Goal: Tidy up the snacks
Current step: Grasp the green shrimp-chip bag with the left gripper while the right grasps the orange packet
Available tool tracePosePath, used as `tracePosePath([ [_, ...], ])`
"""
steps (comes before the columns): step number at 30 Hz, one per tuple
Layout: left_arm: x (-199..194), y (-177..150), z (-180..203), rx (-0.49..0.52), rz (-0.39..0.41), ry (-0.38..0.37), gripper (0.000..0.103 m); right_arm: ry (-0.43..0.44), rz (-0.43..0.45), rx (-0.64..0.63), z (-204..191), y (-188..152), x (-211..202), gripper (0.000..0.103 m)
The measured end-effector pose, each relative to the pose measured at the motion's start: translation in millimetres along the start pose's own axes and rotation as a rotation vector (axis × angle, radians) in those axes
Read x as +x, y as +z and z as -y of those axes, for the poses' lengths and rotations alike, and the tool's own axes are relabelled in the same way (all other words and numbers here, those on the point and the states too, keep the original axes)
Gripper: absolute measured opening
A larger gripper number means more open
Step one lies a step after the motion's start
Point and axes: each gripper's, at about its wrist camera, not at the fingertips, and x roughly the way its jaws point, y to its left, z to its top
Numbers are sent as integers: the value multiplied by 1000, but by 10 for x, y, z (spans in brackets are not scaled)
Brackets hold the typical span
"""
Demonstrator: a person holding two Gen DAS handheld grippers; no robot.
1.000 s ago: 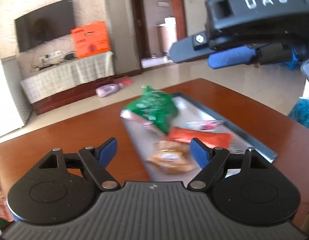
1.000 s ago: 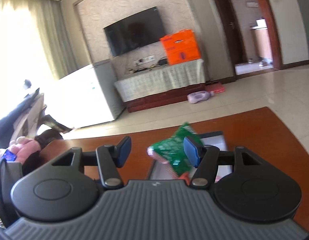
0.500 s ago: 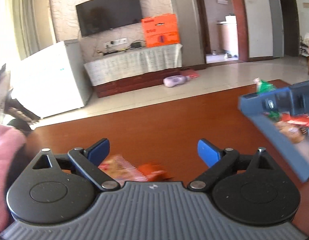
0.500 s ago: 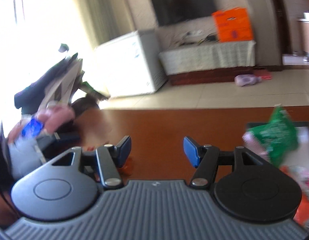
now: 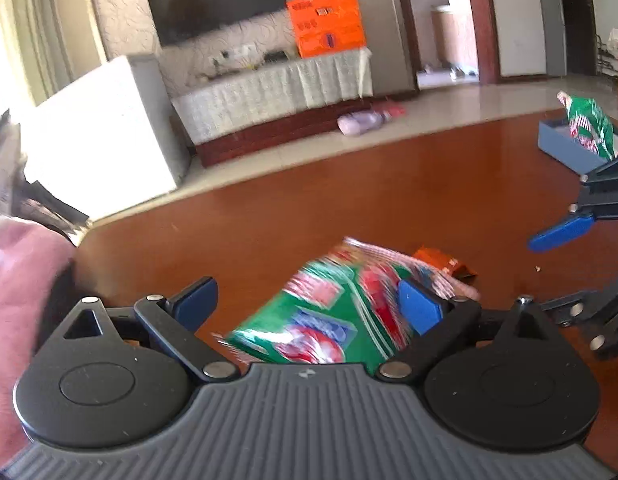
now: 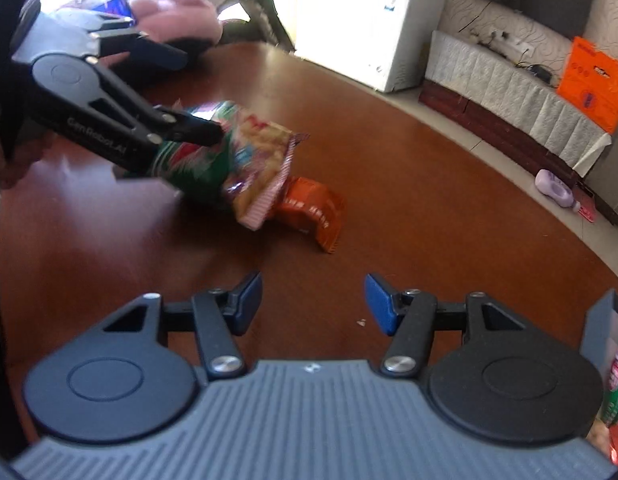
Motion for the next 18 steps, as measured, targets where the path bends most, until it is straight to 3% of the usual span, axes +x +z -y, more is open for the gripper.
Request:
tracePosePath([
  [3,199,-39,76,45,-40,-26,98,-10,-12,-29,-25,42,107,60],
  [5,352,-84,153,83,-79,-7,98,-9,-2,-29,-8,78,137,68],
  [7,449,-128,138,93,-96,-9,98,-3,12,-40,8,120,154,68],
  [11,496,-132,-85,-17,-93,-37,86,13,16,-31,38,209,258,68],
  [13,478,-131,-151,-55,-87,-41,74,37,26,17,71,252,312,68],
  [18,390,-89,-234,-91,-63,-14,70,71,65,159,69,381,387,69],
])
